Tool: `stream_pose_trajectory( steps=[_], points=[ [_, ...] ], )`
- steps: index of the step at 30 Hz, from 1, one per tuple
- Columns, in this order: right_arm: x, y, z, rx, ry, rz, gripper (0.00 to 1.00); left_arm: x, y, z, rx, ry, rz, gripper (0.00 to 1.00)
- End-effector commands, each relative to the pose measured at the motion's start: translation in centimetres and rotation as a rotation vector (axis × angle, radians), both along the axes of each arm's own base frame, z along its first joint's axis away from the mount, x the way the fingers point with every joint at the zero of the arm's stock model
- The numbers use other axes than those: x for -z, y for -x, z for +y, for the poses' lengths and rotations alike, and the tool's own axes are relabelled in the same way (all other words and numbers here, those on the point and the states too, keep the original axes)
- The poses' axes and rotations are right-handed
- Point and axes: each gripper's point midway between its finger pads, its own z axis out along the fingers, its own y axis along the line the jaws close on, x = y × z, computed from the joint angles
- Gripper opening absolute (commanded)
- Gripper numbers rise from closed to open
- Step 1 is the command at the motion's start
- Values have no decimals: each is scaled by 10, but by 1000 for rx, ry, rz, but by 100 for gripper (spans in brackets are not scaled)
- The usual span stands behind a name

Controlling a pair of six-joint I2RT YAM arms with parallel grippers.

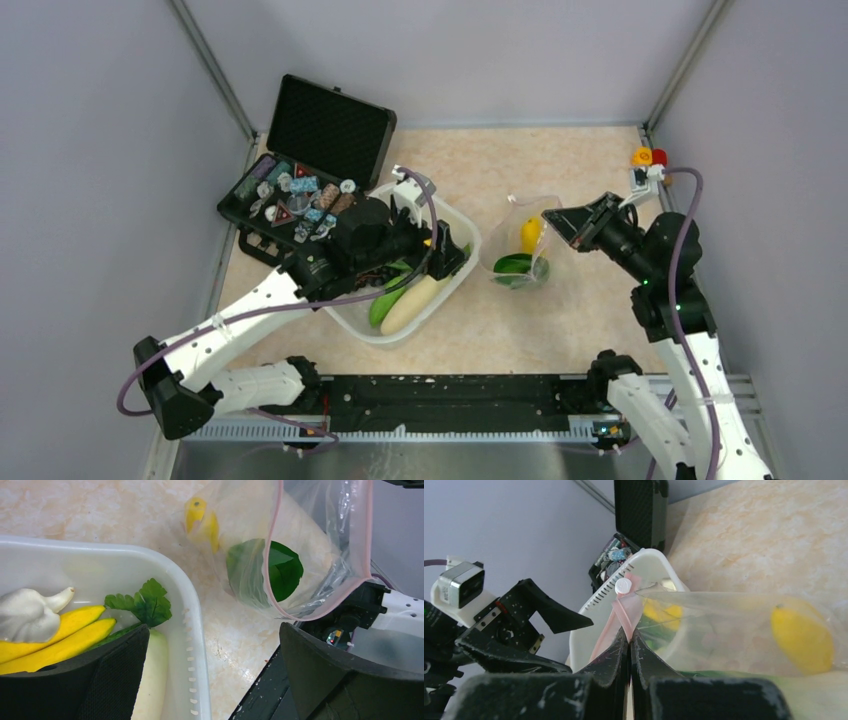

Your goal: Place the food in the zip-top bag and seal the zipper

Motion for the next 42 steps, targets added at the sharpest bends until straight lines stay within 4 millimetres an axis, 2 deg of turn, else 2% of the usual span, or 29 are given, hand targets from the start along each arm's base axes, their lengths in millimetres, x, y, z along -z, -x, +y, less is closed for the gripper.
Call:
stream_pose_trajectory(
  steps=[1,6,9,11,13,16,20,24,26,28,32,36,39,42],
  points=[
    [-42,17,-1,-19,-7,-184,0,2,-14,9,-84,-25,-24,99],
    [-45,28,-26,114,78,-221,0,26,-48,58,-322,-180,-38,99],
    [-50,40,-24,86,89,-270,0,47,-65,91,-425,-212,35,99],
    [-43,42,-17,39,107,-253,0,62,-75,110,-483,-216,63,99],
    [-27,37,-17,34,124,-195,0,76,-83,124,-528,-228,82,99],
    [-4,27,-32,129,160,-118,0,99,-92,140,-574,-273,131,99],
    [-5,27,-56,258,217,-114,0,121,-106,153,-606,-281,192,99],
    [-15,27,-75,348,285,-123,0,131,-120,153,-595,-271,216,99],
    [-19,27,-76,348,304,-133,0,134,-127,155,-607,-281,218,99],
    [-14,24,-69,308,307,-117,0,139,-132,157,-619,-279,224,99],
    [9,19,-37,134,246,-76,0,146,-141,158,-627,-256,233,98],
    [46,13,-20,45,216,15,0,152,-148,151,-599,-222,242,93],
    [62,14,-10,-5,220,50,0,160,-154,149,-595,-232,255,83],
    [67,15,-6,-11,234,59,0,169,-151,143,-555,-257,318,74]
  ],
)
